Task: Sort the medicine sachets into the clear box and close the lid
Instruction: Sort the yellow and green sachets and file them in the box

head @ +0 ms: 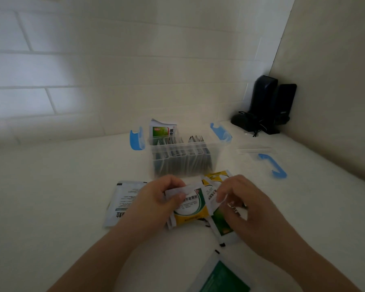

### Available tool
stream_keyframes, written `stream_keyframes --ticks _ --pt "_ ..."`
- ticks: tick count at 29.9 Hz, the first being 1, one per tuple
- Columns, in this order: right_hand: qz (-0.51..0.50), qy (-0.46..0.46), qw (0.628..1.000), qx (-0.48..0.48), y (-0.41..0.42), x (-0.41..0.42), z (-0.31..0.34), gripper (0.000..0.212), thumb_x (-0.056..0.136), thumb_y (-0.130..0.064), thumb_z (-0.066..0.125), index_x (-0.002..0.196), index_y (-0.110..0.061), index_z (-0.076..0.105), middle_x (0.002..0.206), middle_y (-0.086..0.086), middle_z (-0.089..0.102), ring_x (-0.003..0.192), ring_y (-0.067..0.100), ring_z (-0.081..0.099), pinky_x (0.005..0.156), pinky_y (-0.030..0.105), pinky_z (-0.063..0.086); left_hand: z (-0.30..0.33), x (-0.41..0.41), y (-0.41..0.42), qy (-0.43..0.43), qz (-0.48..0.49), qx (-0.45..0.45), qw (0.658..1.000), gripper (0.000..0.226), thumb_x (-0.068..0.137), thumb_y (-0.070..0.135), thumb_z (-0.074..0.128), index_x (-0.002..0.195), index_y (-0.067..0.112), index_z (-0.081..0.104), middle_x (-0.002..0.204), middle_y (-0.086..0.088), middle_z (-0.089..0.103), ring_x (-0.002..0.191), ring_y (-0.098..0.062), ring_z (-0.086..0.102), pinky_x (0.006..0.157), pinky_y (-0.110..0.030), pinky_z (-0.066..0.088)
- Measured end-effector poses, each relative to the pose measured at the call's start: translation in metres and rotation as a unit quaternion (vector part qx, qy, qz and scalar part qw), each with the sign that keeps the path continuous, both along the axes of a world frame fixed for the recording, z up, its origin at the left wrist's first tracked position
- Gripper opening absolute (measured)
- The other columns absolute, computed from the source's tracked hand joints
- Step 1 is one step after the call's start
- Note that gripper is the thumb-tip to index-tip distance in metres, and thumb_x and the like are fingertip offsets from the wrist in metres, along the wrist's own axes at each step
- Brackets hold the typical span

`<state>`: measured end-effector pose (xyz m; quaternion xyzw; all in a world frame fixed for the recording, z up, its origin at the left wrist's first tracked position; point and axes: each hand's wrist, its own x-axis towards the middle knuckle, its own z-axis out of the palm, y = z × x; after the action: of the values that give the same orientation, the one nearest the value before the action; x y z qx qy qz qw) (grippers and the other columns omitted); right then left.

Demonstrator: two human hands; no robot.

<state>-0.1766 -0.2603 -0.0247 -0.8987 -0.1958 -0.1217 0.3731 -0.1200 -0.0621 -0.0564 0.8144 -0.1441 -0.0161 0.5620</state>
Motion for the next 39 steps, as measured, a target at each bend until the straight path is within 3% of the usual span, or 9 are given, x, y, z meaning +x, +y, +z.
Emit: stream_keyframes --ticks 3,5,14,19,24,28,31,35,39 --pt "0.083 0.184 0.973 -0.113 0.005 0.002 0.012 0.02 0.069 -0.048 0.063 0.087 -0.043 0.057 0.084 -0.019 0.059 0.077 -0.001 0.055 0.074 0.008 0.043 -0.001 0.002 0.001 -0.019 0.013 0.007 1.0 0.021 0.084 0.02 0.059 0.075 0.039 0.056 0.086 0.011 0.069 0.079 -0.002 0.067 0.069 -0.024 0.058" --pt "0.129 0.251 0.936 -0.21 0.013 0.003 -0.002 0.035 0.072 -0.042 0.066 0.106 -0.033 0.06 0.084 -0.019 0.055 0.074 -0.001 0.05 0.087 0.014 0.042 -0.003 0.002 0.001 -0.022 0.009 0.013 1.0 0.02 0.085 0.021 0.058 0.079 0.04 0.055 0.089 0.015 0.068 0.081 0.0 0.066 0.071 -0.024 0.058" --pt "0.216 0.158 0.932 -0.243 0.016 -0.003 -0.021 0.025 0.08 -0.027 0.062 0.104 -0.03 0.062 0.111 -0.008 0.047 0.103 0.001 0.036 0.093 0.007 0.023 -0.004 0.0 0.001 -0.044 -0.003 0.028 0.999 0.023 0.087 0.018 0.055 0.083 0.04 0.059 0.094 0.02 0.064 0.086 0.002 0.065 0.068 -0.02 0.058" --pt "0.185 0.16 0.953 -0.177 0.021 -0.003 -0.011 0.031 0.075 -0.041 0.065 0.106 -0.04 0.056 0.107 -0.029 0.04 0.1 -0.024 0.027 0.081 -0.002 0.023 -0.005 0.0 0.001 -0.033 0.0 0.035 0.999 0.022 0.088 0.02 0.054 0.078 0.038 0.061 0.091 0.023 0.064 0.08 0.006 0.064 0.065 -0.027 0.06" --pt "0.214 0.102 0.94 -0.244 0.023 -0.004 -0.011 0.052 0.08 -0.04 0.061 0.128 -0.042 0.042 0.143 -0.018 0.03 0.122 -0.013 0.016 0.084 -0.007 -0.007 -0.004 0.001 0.001 -0.036 0.006 0.023 0.999 0.029 0.088 0.016 0.054 0.072 0.038 0.063 0.085 0.024 0.065 0.082 0.012 0.062 0.067 -0.012 0.054" --pt "0.216 0.023 0.923 -0.317 0.035 -0.008 -0.005 0.039 0.079 -0.031 0.061 0.118 -0.033 0.057 0.131 -0.01 0.054 0.122 0.006 0.045 0.099 0.018 0.036 -0.005 0.001 0.002 -0.028 0.005 0.021 0.999 0.029 0.088 0.016 0.053 0.071 0.037 0.064 0.084 0.024 0.066 0.082 0.012 0.062 0.066 -0.01 0.053" --pt "0.206 -0.045 0.92 -0.331 0.04 -0.013 -0.002 0.029 0.063 -0.031 0.068 0.091 -0.036 0.07 0.094 -0.018 0.072 0.083 0.001 0.066 0.059 0.018 0.057 -0.004 0.001 0.002 -0.024 -0.001 0.006 1.0 0.032 0.088 0.013 0.054 0.07 0.037 0.065 0.076 0.027 0.066 0.08 0.015 0.061 0.06 -0.004 0.048" --pt "0.141 -0.076 0.941 -0.297 0.04 -0.013 -0.002 0.035 0.061 -0.027 0.076 0.092 -0.042 0.068 0.095 -0.021 0.071 0.086 -0.004 0.064 0.069 0.019 0.056 -0.003 0.001 0.002 -0.01 0.007 -0.001 1.0 0.038 0.088 0.011 0.053 0.065 0.039 0.066 0.067 0.032 0.066 0.075 0.016 0.062 0.057 -0.004 0.048" --pt "0.031 0.042 0.987 0.152 0.024 -0.009 0.005 0.038 0.074 -0.002 0.06 0.082 -0.039 0.067 0.084 -0.013 0.07 0.076 0.0 0.065 0.058 0.012 0.052 0.002 -0.001 0.0 0.036 0.001 -0.027 0.999 0.038 0.09 0.014 0.05 0.07 0.041 0.068 0.071 0.024 0.071 0.069 0.001 0.067 0.06 -0.016 0.054"
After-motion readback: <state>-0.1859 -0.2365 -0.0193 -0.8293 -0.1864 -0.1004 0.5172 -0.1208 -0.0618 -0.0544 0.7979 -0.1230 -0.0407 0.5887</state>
